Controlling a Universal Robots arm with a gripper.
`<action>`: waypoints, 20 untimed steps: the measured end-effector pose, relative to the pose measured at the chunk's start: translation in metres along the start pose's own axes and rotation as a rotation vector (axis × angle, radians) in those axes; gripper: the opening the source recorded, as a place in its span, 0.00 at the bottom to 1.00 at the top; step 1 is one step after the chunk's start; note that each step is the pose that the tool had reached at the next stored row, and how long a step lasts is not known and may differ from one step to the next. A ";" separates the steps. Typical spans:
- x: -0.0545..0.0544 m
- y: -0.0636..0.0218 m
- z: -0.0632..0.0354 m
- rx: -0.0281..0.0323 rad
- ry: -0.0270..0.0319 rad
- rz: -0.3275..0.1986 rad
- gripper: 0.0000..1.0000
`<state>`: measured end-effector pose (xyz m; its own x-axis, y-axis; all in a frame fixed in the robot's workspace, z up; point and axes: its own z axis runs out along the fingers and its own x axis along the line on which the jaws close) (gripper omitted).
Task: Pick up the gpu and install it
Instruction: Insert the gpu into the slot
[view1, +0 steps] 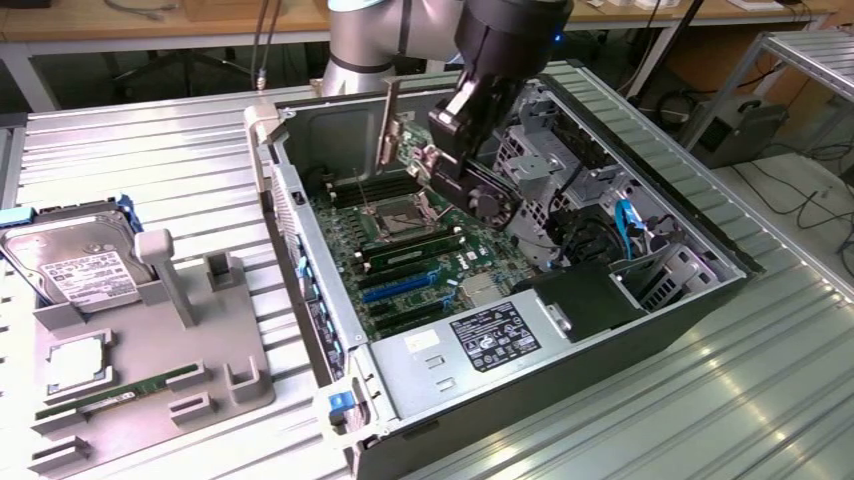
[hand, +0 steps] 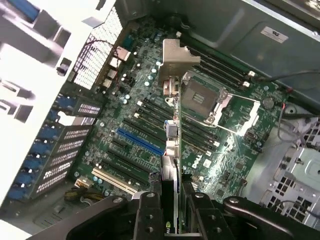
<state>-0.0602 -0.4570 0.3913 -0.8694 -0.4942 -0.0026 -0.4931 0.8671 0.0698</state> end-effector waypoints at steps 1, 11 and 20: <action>0.000 0.0000 0.0006 0.0000 0.0021 -0.030 0.26; 0.000 -0.0004 0.0059 -0.0006 0.0182 -0.262 0.26; 0.000 -0.0007 0.0100 -0.0006 0.0311 -0.456 0.26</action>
<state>-0.0602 -0.4569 0.3813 -0.5618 -0.8273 -0.0032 -0.8254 0.5602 0.0691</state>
